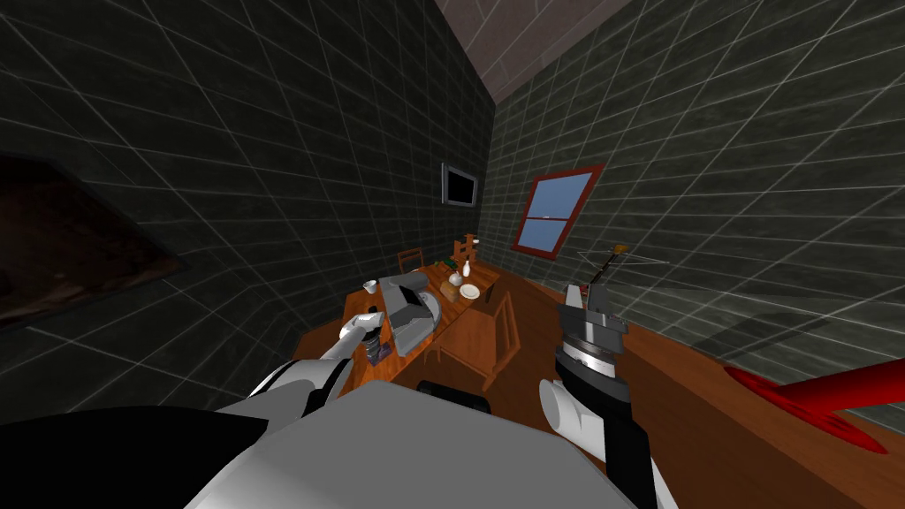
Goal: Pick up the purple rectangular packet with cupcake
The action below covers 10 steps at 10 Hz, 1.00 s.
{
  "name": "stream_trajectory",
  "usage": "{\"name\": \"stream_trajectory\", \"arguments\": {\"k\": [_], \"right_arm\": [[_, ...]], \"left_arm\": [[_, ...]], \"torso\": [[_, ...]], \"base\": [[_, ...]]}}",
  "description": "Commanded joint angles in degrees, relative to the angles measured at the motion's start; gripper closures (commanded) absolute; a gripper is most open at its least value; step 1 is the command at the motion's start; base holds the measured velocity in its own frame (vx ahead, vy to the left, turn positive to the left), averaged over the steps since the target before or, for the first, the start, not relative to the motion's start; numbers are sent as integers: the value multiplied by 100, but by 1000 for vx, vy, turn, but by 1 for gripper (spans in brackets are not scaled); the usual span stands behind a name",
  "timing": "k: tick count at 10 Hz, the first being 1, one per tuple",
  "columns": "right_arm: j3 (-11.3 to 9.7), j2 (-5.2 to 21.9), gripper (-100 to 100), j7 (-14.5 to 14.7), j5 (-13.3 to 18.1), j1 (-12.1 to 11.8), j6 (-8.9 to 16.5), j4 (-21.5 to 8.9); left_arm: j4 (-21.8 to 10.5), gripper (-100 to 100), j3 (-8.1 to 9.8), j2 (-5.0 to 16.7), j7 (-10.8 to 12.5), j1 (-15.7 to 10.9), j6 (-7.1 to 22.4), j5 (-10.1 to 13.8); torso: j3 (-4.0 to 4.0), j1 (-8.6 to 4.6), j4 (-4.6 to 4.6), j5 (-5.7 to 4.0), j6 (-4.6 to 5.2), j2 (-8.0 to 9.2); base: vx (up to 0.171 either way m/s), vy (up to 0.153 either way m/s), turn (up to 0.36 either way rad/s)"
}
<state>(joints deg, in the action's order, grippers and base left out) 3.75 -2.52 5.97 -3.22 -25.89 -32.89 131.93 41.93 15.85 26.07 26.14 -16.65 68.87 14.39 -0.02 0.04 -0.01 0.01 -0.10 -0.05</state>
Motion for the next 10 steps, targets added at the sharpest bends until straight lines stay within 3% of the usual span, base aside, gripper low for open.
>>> {"name": "stream_trajectory", "arguments": {"k": [1, 4, 5, 6, 10], "right_arm": [[0, 0, 0, 0, 0, 0, 0, 0], [0, 0, 0, 0, 0, 0, 0, 0], [0, 0, 0, 0, 0, 0, 0, 0], [0, 0, 0, 0, 0, 0, 0, 0], [0, 0, 0, 0, 0, 0, 0, 0]], "left_arm": [[-185, -100, 63, 25, -25, 50, -207, 34], [-405, -100, 147, 51, -41, 125, -448, 75], [-313, -100, 122, 35, -21, 114, -358, 58], [-310, 100, 126, 34, -20, 124, -371, 60], [-315, 100, 124, 25, -20, 125, -353, 64]], "torso": [[0, 0, 0, 0, 0, 0], [0, 0, 0, 0, -1, 1], [1, -1, 0, 0, 0, 1], [0, -2, 0, -1, -1, 0], [-9, 20, -3, 7, 1, -15]], "base": [[-4, 11, -123], [-6, 9, -88], [-2, 4, -19], [0, 0, 0], [0, 0, 0]]}}
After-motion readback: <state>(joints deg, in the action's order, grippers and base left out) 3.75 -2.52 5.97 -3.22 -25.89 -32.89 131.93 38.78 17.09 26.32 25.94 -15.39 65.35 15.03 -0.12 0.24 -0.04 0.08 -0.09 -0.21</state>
